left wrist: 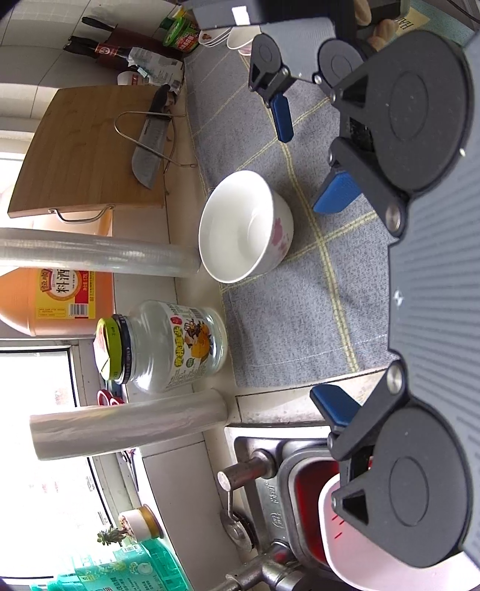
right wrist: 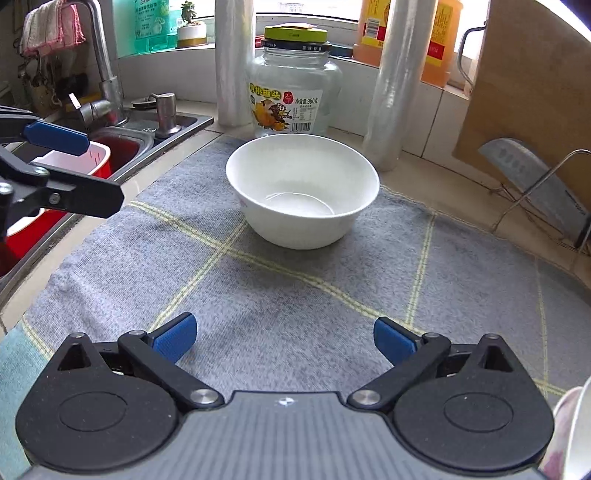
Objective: Organize plates and bowls
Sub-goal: 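Move the left tool to the white bowl beside the glass jar, then grasp the bowl rim with the left tool and lift it, then carry the white bowl with the left tool toward the nested bowls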
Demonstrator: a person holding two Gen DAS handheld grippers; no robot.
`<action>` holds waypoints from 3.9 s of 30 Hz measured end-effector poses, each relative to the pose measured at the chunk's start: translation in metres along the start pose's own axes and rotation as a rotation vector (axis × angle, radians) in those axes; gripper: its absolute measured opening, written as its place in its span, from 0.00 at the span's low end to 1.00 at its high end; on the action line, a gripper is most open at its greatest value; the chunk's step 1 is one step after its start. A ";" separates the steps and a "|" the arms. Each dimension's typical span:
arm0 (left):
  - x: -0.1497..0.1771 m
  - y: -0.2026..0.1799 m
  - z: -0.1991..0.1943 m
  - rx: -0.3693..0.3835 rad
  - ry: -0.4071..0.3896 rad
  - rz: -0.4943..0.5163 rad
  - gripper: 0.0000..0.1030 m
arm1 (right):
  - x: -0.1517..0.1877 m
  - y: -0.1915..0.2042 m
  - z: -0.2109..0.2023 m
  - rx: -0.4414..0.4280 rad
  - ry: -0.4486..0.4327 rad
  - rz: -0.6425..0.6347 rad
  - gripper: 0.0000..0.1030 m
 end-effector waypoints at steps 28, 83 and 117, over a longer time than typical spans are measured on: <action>-0.047 -0.013 0.073 0.225 0.032 0.125 0.96 | -0.022 -0.005 0.031 -0.025 -0.089 0.031 1.00; -0.083 -0.029 0.128 0.376 0.162 0.279 0.52 | -0.053 -0.010 0.018 -0.035 -0.185 0.084 0.92; -0.086 -0.061 0.056 0.312 0.104 0.321 0.52 | -0.034 0.000 -0.051 -0.055 -0.192 0.004 0.91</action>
Point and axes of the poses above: each gripper's, at about its wrist camera, not at the fingertips, and z roughly the way its jaws point, y to its left, x to its underside, the point moved 9 cm from there along z, roughly the way its jaws point, and after that the axes turned 9 degrees about z, right-handed, at the moved point
